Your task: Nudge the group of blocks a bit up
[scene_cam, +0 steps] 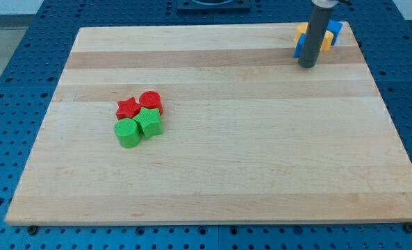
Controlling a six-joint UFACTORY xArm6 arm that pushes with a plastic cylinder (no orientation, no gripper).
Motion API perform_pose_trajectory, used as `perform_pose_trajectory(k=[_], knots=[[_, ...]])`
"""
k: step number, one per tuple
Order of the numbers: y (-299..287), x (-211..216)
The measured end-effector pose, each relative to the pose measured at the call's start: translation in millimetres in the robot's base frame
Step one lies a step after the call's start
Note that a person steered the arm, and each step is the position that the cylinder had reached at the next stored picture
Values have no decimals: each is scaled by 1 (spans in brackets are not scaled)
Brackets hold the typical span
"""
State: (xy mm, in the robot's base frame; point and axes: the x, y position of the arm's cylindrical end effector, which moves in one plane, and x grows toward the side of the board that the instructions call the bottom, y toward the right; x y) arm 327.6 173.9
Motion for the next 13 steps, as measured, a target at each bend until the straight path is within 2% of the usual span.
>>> perform_pose_trajectory(k=[3,10,12,13], knots=[[-55,65],[-136,146],[-171,155],[-193,175]])
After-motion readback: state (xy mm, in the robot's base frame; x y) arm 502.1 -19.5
